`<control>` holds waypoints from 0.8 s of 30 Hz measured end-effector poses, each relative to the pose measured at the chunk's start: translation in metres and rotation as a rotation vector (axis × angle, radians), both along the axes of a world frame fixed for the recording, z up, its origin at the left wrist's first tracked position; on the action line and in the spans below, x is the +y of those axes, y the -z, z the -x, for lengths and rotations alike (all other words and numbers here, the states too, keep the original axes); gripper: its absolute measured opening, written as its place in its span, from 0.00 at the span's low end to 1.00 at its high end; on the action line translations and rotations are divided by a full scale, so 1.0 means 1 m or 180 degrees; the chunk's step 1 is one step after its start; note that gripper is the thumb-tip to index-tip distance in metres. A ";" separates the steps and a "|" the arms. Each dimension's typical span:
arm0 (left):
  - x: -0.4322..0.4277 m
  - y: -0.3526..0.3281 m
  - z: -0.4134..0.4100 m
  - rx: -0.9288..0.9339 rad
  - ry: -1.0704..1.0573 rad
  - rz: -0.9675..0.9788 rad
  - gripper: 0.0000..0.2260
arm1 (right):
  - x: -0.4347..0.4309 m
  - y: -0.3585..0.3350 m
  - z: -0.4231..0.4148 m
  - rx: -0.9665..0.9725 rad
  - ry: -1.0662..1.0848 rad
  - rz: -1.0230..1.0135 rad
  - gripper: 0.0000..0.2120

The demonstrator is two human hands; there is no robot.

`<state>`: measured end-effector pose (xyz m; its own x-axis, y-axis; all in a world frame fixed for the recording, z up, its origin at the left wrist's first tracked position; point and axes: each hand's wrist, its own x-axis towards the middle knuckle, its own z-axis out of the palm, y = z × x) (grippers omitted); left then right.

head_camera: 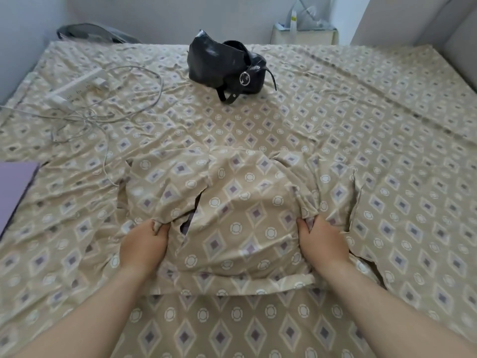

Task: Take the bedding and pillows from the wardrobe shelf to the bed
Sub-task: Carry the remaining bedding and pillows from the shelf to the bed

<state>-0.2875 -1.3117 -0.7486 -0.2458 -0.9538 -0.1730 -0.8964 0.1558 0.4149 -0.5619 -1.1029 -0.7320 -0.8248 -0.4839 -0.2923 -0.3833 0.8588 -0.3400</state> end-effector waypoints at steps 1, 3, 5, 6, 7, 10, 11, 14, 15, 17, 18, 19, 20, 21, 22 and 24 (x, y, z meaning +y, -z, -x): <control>-0.002 -0.007 -0.002 -0.0023 -0.0044 -0.0092 0.19 | 0.001 -0.007 0.001 -0.0063 0.0052 -0.0058 0.19; -0.004 -0.028 -0.007 0.0015 -0.0203 -0.0254 0.18 | 0.005 -0.025 0.003 -0.0095 0.0154 -0.0144 0.25; -0.003 -0.056 -0.010 0.0055 -0.0210 -0.0290 0.22 | 0.009 -0.051 0.002 -0.0005 0.0141 -0.0194 0.28; -0.001 -0.074 -0.009 0.0086 -0.0126 -0.0276 0.26 | 0.009 -0.067 -0.001 0.0043 0.0086 -0.0157 0.30; -0.001 -0.092 -0.007 0.0166 -0.0034 -0.0250 0.28 | 0.008 -0.084 -0.004 0.0075 -0.0010 -0.0088 0.32; 0.003 -0.154 0.003 0.0615 0.0393 -0.0154 0.28 | 0.003 -0.143 -0.016 0.0122 -0.0339 0.0230 0.34; 0.005 -0.177 0.005 0.0769 0.0560 -0.0141 0.27 | 0.003 -0.166 -0.021 0.0146 -0.0405 0.0375 0.34; 0.015 -0.239 0.010 0.1126 0.0840 -0.0111 0.26 | 0.003 -0.232 -0.035 0.0206 -0.0508 0.0788 0.32; 0.020 -0.260 0.012 0.1200 0.0911 -0.0088 0.27 | 0.006 -0.254 -0.041 0.0237 -0.0509 0.0901 0.31; 0.031 -0.305 0.014 0.1306 0.1098 -0.0013 0.28 | 0.014 -0.299 -0.051 0.0341 -0.0476 0.1091 0.30; 0.036 -0.327 0.016 0.1339 0.1190 0.0036 0.28 | 0.020 -0.320 -0.056 0.0379 -0.0457 0.1173 0.30; 0.041 -0.343 0.017 0.1355 0.1252 0.0059 0.28 | 0.026 -0.336 -0.062 0.0380 -0.0443 0.1233 0.30; 0.047 -0.363 0.018 0.1419 0.1316 0.0103 0.29 | 0.033 -0.356 -0.067 0.0409 -0.0439 0.1306 0.30; 0.055 -0.385 0.019 0.1497 0.1383 0.0130 0.29 | 0.043 -0.378 -0.072 0.0442 -0.0436 0.1365 0.30; 0.065 -0.403 0.021 0.1572 0.1448 0.0152 0.30 | 0.053 -0.396 -0.076 0.0469 -0.0435 0.1408 0.30; 0.083 -0.436 0.026 0.1675 0.1653 0.0228 0.31 | 0.069 -0.433 -0.082 0.0579 -0.0424 0.1496 0.30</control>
<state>-0.3132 -1.2287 -0.3127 -0.7014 -0.6967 0.1503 -0.3855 0.5482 0.7422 -0.4804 -1.0336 -0.2990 -0.7645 -0.6326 0.1241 -0.5676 0.5693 -0.5948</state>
